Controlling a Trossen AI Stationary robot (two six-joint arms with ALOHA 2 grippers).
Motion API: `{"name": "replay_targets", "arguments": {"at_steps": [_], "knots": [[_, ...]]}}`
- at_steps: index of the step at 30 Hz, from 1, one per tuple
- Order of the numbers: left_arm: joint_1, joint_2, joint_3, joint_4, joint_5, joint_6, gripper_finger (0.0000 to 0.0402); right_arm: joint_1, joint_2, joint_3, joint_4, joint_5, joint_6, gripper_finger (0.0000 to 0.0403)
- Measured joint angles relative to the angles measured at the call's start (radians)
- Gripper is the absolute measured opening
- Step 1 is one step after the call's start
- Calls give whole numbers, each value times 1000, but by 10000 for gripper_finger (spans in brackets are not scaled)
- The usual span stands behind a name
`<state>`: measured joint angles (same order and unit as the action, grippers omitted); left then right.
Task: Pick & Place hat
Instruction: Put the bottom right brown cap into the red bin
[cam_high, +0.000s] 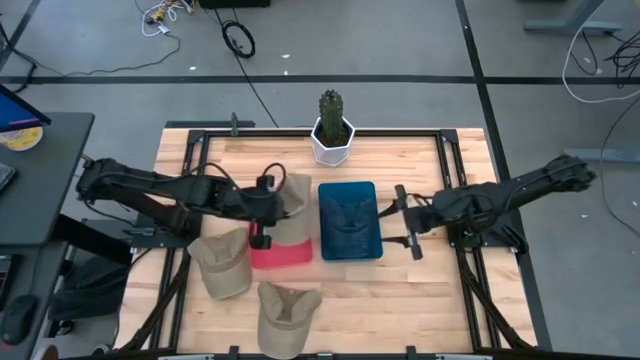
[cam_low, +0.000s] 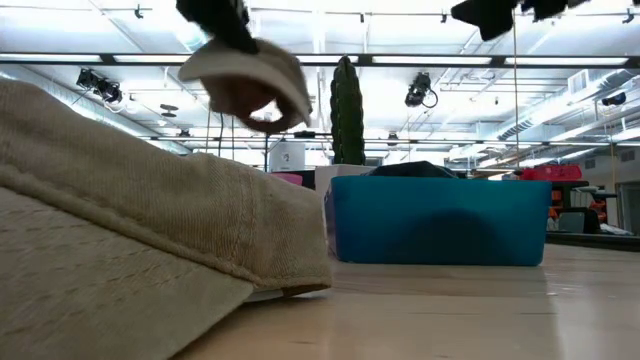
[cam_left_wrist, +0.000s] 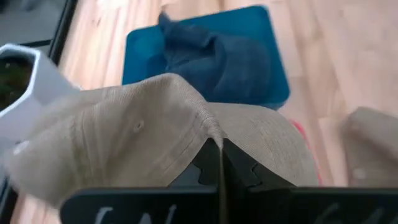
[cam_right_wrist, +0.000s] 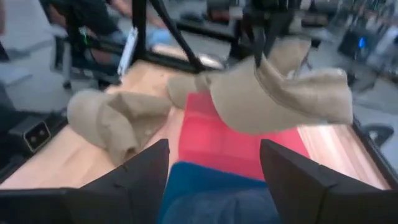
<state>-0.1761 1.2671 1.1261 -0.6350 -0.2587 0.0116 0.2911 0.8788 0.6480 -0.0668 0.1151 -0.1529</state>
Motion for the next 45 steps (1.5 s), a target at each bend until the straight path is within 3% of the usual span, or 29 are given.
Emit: {"name": "replay_targets", "arguments": {"at_steps": [8, 13, 23, 29, 35, 45], "knots": [[5, -45, -137, 43, 0, -16, 1, -39, -146, -238, 309, -107, -13, 254], [1, -77, -222, 151, 81, -27, 1, -63, -214, -305, 325, -108, -1, 254], [-37, -93, -363, 277, 97, -68, 1, -68, -232, -328, 331, -110, 12, 254], [-45, -93, -420, 356, 118, -69, 2, -68, -236, -328, 365, -201, -32, 254], [-44, -93, -482, 489, 150, -45, 2, -101, -251, -338, 372, -125, 17, 254], [-43, -93, -567, 609, 152, -29, 2, -172, -375, -536, 549, -131, 20, 254]]}}
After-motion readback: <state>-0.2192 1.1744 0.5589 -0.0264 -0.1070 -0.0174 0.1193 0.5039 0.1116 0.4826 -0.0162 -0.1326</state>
